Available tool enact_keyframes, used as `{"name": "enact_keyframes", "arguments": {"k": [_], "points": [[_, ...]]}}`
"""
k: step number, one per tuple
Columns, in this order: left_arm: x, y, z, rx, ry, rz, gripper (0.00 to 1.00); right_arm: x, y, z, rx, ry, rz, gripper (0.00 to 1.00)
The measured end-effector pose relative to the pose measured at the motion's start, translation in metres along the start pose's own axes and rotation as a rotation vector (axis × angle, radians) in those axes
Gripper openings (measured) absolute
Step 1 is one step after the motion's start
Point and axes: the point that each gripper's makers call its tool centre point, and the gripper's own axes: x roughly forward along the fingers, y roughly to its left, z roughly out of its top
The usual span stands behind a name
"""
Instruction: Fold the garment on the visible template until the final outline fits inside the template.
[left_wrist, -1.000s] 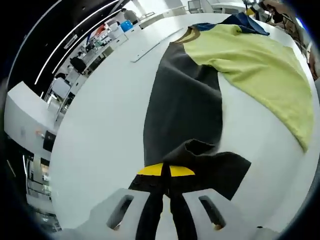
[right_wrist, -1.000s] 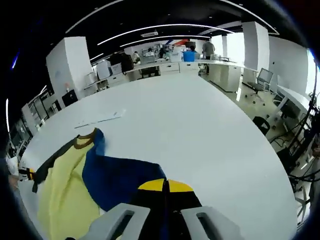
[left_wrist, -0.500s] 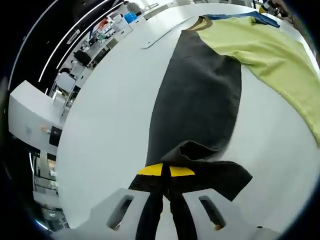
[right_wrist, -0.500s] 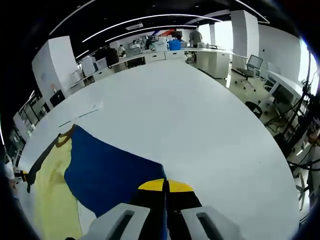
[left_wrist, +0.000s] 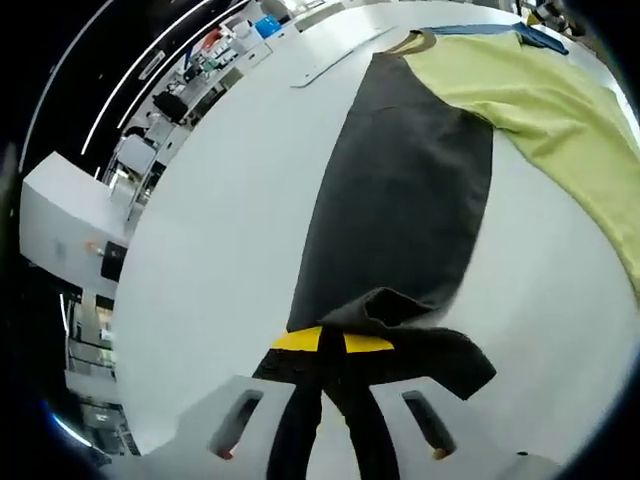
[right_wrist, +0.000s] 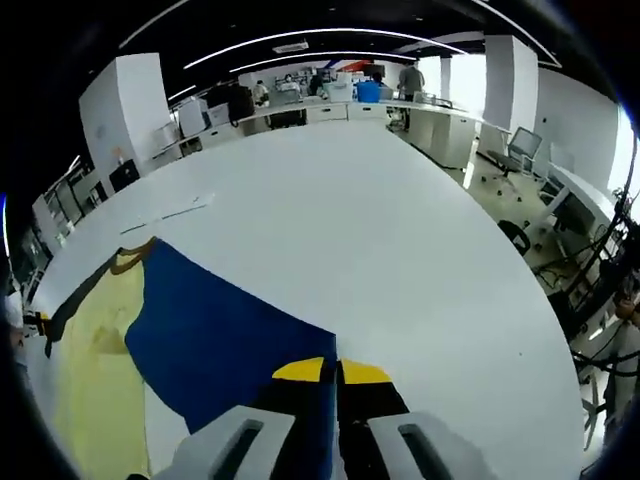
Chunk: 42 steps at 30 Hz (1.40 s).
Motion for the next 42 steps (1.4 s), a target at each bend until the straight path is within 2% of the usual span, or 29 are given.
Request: {"name": "enact_keyframes", "arguments": {"k": [2, 3, 5, 6, 8, 10, 11, 14, 16, 19, 22, 26, 28, 34, 36, 39, 42], "points": [[0.0, -0.006, 0.002, -0.045, -0.033, -0.036, 0.15, -0.003, 0.007, 0.002, -0.021, -0.01, 0.036, 0.19], [-0.001, -0.012, 0.002, -0.107, -0.041, -0.067, 0.18, -0.004, 0.01, 0.002, -0.039, -0.008, 0.058, 0.24], [-0.008, -0.017, 0.004, -0.164, -0.053, -0.103, 0.27, -0.008, 0.023, 0.004, -0.064, -0.025, 0.134, 0.29], [-0.011, -0.014, 0.004, -0.167, -0.055, -0.089, 0.31, -0.011, 0.027, 0.005, -0.079, -0.032, 0.153, 0.33], [-0.017, -0.017, 0.008, -0.221, -0.086, -0.106, 0.4, -0.018, 0.042, 0.001, -0.135, -0.02, 0.213, 0.4], [-0.025, -0.018, 0.009, -0.22, -0.097, -0.105, 0.44, -0.024, 0.051, -0.005, -0.161, 0.003, 0.242, 0.45], [-0.029, -0.021, 0.009, -0.224, -0.104, -0.109, 0.47, -0.027, 0.059, -0.009, -0.182, 0.014, 0.277, 0.45], [-0.041, -0.028, 0.012, -0.225, -0.123, -0.121, 0.55, -0.035, 0.071, -0.019, -0.204, 0.046, 0.316, 0.45], [-0.049, -0.036, 0.015, -0.217, -0.149, -0.136, 0.58, -0.041, 0.079, -0.027, -0.263, 0.066, 0.341, 0.45], [-0.059, -0.047, 0.015, -0.194, -0.16, -0.151, 0.63, -0.048, 0.088, -0.038, -0.37, 0.09, 0.348, 0.41], [-0.07, -0.06, 0.017, -0.205, -0.185, -0.18, 0.69, -0.051, 0.092, -0.047, -0.415, 0.114, 0.348, 0.41], [-0.084, -0.074, 0.025, -0.228, -0.242, -0.207, 0.72, -0.054, 0.095, -0.055, -0.457, 0.134, 0.351, 0.39], [-0.088, -0.083, 0.025, -0.221, -0.247, -0.221, 0.73, -0.055, 0.095, -0.06, -0.473, 0.144, 0.352, 0.39], [-0.103, -0.102, 0.032, -0.253, -0.291, -0.27, 0.79, -0.054, 0.091, -0.072, -0.502, 0.171, 0.335, 0.29], [-0.108, -0.108, 0.034, -0.251, -0.315, -0.283, 0.82, -0.053, 0.09, -0.072, -0.514, 0.159, 0.324, 0.24], [-0.114, -0.115, 0.035, -0.248, -0.328, -0.297, 0.84, -0.051, 0.088, -0.076, -0.519, 0.171, 0.317, 0.22], [-0.121, -0.123, 0.037, -0.291, -0.341, -0.328, 0.86, -0.05, 0.085, -0.08, -0.529, 0.193, 0.312, 0.22]]}}
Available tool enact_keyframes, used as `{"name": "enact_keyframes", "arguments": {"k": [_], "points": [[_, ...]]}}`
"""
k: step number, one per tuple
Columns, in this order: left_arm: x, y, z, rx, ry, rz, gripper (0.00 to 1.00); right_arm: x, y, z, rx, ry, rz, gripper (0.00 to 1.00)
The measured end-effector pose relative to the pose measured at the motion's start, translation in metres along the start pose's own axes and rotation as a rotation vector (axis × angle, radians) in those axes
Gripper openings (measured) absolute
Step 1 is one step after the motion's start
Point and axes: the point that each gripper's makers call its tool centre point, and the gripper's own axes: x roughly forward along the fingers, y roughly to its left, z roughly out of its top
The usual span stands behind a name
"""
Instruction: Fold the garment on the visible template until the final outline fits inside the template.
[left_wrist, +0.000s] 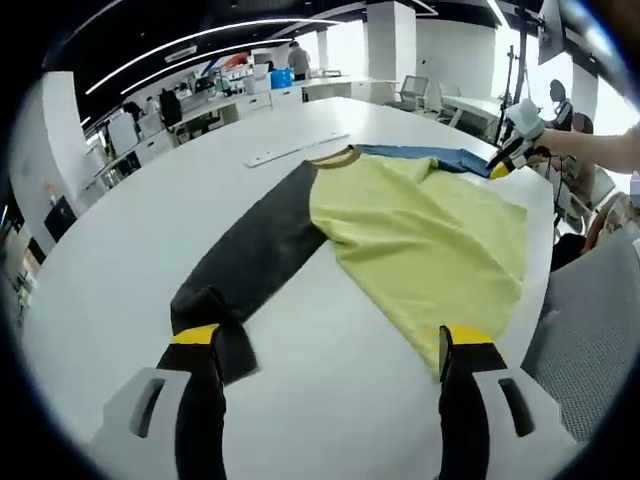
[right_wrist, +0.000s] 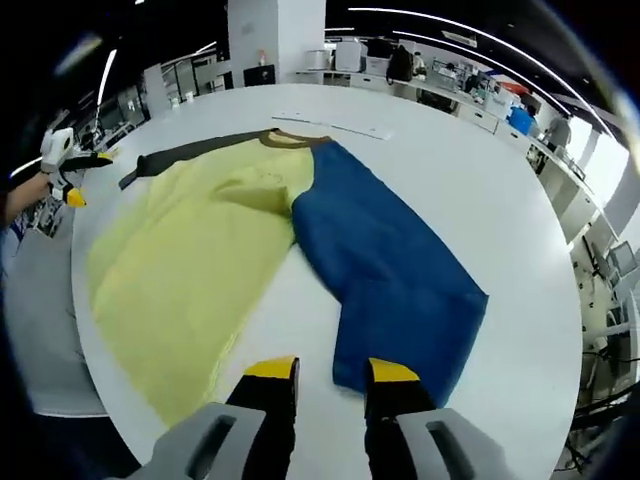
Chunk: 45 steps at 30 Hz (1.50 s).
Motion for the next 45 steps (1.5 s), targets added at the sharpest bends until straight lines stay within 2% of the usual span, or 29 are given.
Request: {"name": "enact_keyframes", "arguments": {"k": [3, 8, 11, 16, 21, 23, 25, 29, 32, 35, 36, 38, 40, 45], "points": [[-0.003, -0.007, 0.001, -0.018, -0.012, -0.017, 0.88, 0.0, 0.001, -0.001, 0.02, 0.001, 0.004, 0.2], [-0.003, -0.017, 0.003, -0.015, -0.029, -0.054, 0.89, 0.003, -0.002, -0.008, 0.007, 0.027, -0.01, 0.14], [-0.006, -0.023, 0.012, -0.045, -0.079, -0.086, 0.9, 0.004, -0.005, -0.011, 0.012, 0.035, -0.021, 0.11], [-0.011, -0.033, 0.022, -0.038, -0.121, -0.104, 0.92, 0.004, -0.008, -0.012, 0.007, 0.031, -0.036, 0.06], [-0.01, -0.039, 0.026, -0.034, -0.129, -0.116, 0.94, 0.004, -0.009, -0.012, 0.001, 0.024, -0.045, 0.05], [-0.01, -0.043, 0.032, -0.059, -0.161, -0.132, 0.95, 0.004, -0.009, -0.012, 0.007, 0.021, -0.049, 0.04], [-0.01, -0.043, 0.032, -0.049, -0.162, -0.128, 0.95, 0.004, -0.009, -0.011, 0.001, 0.016, -0.049, 0.0], [-0.009, -0.047, 0.035, -0.047, -0.17, -0.141, 0.96, 0.003, -0.009, -0.01, 0.047, 0.009, -0.04, 0.0], [-0.01, -0.049, 0.039, -0.041, -0.188, -0.139, 0.98, -0.001, -0.008, -0.007, 0.032, -0.003, -0.044, 0.0], [-0.012, -0.05, 0.044, -0.046, -0.218, -0.144, 0.99, -0.007, -0.013, 0.0, 0.034, -0.046, -0.059, 0.0], [-0.012, -0.05, 0.045, -0.054, -0.226, -0.143, 0.97, -0.01, -0.02, 0.005, 0.045, -0.085, -0.088, 0.0], [-0.012, -0.05, 0.047, -0.05, -0.235, -0.143, 0.96, -0.014, -0.025, 0.006, 0.069, -0.096, -0.1, 0.0], [-0.012, -0.05, 0.047, -0.048, -0.234, -0.14, 0.98, -0.022, -0.035, 0.011, 0.133, -0.151, -0.125, 0.0], [-0.011, -0.05, 0.043, -0.042, -0.223, -0.14, 0.98, -0.036, -0.055, 0.01, 0.189, -0.18, -0.159, 0.0]]}}
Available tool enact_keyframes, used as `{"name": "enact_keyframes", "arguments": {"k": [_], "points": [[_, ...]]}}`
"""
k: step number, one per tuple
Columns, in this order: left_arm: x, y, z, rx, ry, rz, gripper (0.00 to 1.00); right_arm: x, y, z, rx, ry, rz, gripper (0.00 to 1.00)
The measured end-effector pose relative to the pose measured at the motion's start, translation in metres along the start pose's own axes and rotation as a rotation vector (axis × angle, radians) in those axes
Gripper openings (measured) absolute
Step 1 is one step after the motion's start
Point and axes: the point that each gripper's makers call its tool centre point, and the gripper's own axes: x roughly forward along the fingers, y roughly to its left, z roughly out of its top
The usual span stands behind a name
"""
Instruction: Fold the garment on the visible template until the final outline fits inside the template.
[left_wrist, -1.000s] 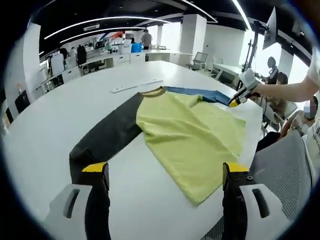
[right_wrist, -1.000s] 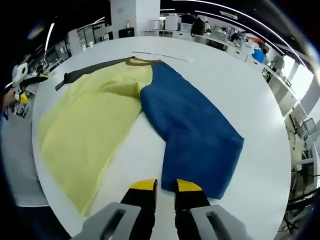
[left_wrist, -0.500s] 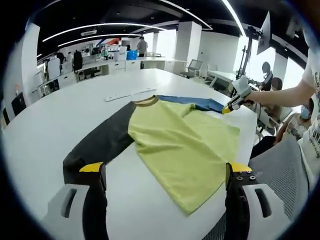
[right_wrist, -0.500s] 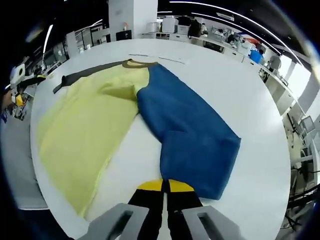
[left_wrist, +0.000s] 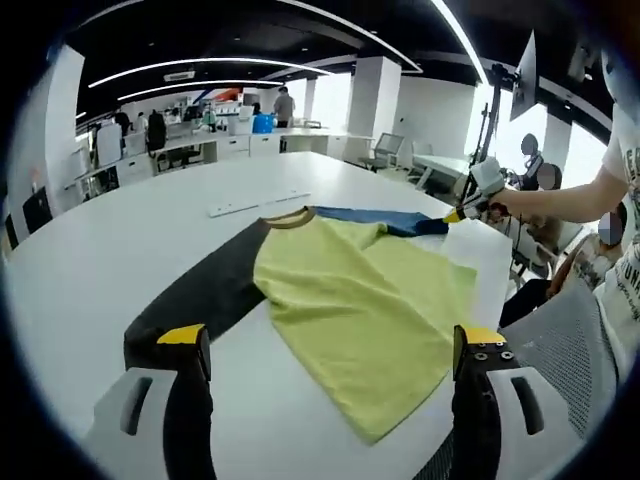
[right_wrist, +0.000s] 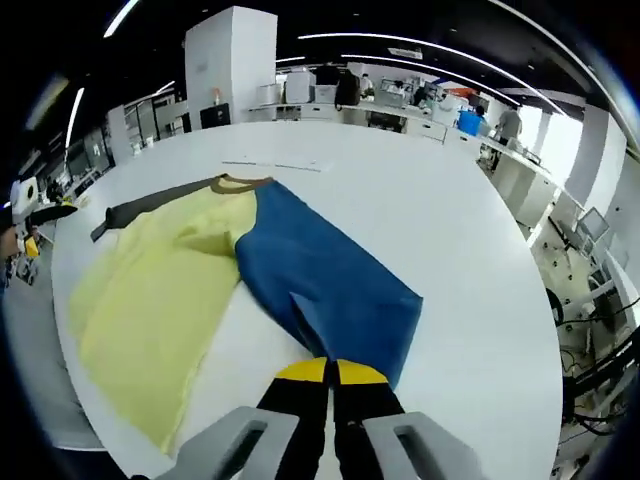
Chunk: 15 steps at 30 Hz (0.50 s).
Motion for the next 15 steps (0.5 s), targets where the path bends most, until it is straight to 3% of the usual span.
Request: {"name": "enact_keyframes", "arguments": {"k": [4, 7, 11, 15], "points": [[0.0, -0.002, -0.002, -0.001, 0.011, 0.003, 0.98, -0.006, -0.018, 0.002, 0.025, -0.021, -0.05, 0.0], [-0.001, -0.003, -0.003, -0.006, 0.008, 0.005, 0.96, -0.014, -0.039, 0.003, 0.135, -0.052, -0.12, 0.0], [-0.002, -0.004, -0.004, 0.002, 0.018, 0.01, 0.96, -0.023, -0.052, 0.003, 0.259, -0.091, -0.15, 0.0], [-0.002, -0.002, -0.005, 0.003, 0.023, 0.013, 0.96, -0.028, -0.063, -0.003, 0.268, -0.086, -0.186, 0.0]]}}
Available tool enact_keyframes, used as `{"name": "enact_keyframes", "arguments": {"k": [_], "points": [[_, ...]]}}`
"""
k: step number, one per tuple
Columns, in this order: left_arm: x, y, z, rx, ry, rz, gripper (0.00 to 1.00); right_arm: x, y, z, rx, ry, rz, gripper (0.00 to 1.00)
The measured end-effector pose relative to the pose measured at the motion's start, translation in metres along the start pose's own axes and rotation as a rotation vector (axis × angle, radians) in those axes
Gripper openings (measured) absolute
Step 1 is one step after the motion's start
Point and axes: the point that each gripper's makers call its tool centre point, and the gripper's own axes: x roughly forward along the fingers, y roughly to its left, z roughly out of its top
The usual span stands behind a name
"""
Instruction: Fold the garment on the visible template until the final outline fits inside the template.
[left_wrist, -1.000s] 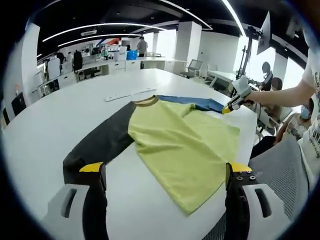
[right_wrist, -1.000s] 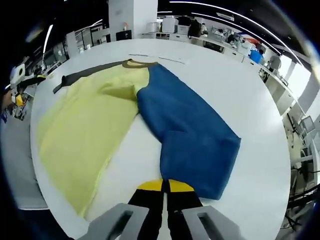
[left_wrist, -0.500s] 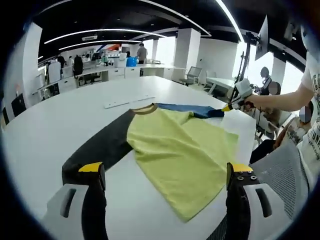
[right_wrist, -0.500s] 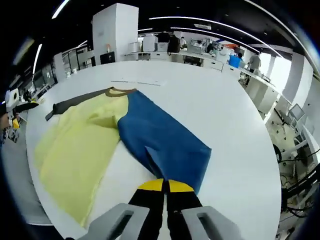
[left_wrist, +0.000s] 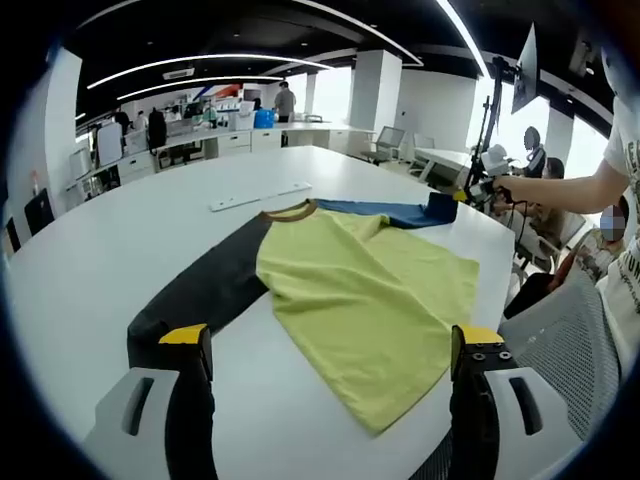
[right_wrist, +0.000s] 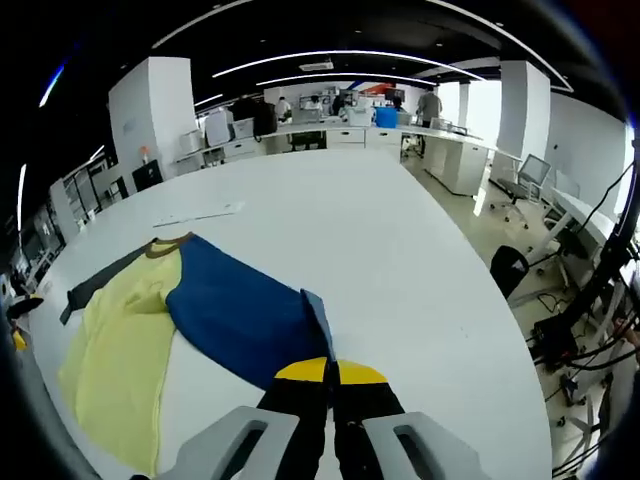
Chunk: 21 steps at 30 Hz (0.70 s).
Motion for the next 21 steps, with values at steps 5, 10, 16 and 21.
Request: {"name": "enact_keyframes", "arguments": {"k": [5, 10, 16, 21], "points": [[0.0, -0.002, -0.003, 0.0, 0.013, 0.002, 0.95, 0.001, -0.016, -0.011, 0.002, 0.03, -0.064, 0.0], [-0.002, 0.0, -0.007, 0.005, 0.028, 0.007, 0.95, 0.002, -0.026, -0.022, 0.046, 0.047, -0.1, 0.0], [-0.005, 0.005, -0.008, -0.001, 0.028, 0.02, 0.96, 0.0, -0.038, -0.033, 0.106, 0.056, -0.14, 0.0], [-0.007, 0.008, -0.011, 0.002, 0.034, 0.027, 0.97, -0.003, -0.044, -0.04, 0.125, 0.08, -0.163, 0.0]]}}
